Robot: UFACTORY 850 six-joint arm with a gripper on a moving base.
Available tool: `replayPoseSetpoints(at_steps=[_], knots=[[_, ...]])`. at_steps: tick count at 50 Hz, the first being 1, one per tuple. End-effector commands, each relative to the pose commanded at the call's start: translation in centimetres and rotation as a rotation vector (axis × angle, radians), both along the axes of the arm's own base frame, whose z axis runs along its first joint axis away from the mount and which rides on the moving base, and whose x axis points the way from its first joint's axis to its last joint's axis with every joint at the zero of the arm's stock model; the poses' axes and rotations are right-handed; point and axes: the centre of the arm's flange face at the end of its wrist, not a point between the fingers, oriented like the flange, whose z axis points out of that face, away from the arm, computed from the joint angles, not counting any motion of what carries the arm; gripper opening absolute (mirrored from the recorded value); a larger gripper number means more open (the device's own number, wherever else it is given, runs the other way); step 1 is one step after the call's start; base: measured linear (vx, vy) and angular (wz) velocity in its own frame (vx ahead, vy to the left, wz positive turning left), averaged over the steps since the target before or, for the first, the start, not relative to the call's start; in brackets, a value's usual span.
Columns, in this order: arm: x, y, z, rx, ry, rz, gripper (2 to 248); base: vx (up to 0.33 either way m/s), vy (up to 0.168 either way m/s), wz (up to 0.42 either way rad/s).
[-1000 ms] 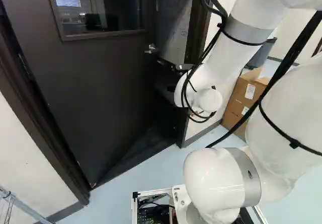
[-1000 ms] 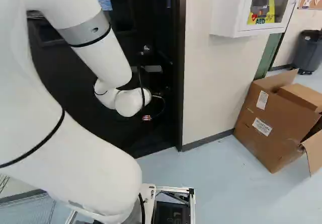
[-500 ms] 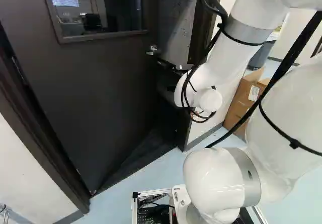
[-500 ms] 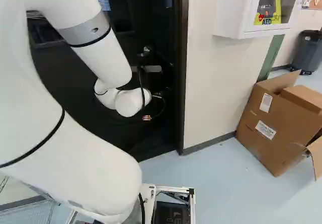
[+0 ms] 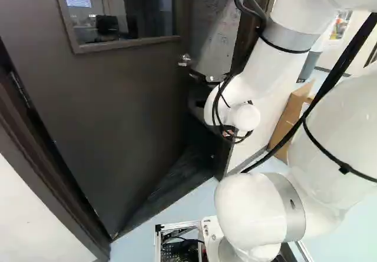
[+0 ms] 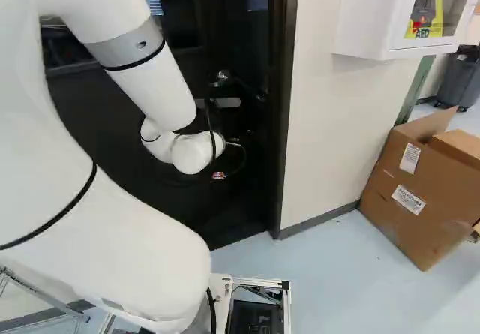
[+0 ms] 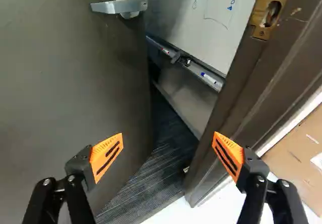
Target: Open the door and move inside
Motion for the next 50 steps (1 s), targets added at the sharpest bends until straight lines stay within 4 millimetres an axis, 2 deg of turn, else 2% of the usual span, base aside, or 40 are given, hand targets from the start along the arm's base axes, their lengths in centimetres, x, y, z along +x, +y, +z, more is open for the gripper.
replayPoseSetpoints(at_steps=[27, 50], knots=[[0.00, 0.00, 0.00, 0.000, 0.000, 0.000, 247, 0.061, 0.113, -0.017], [0.10, 0.15, 0.01, 0.000, 0.000, 0.005, 247, 0.002, 0.008, 0.001]])
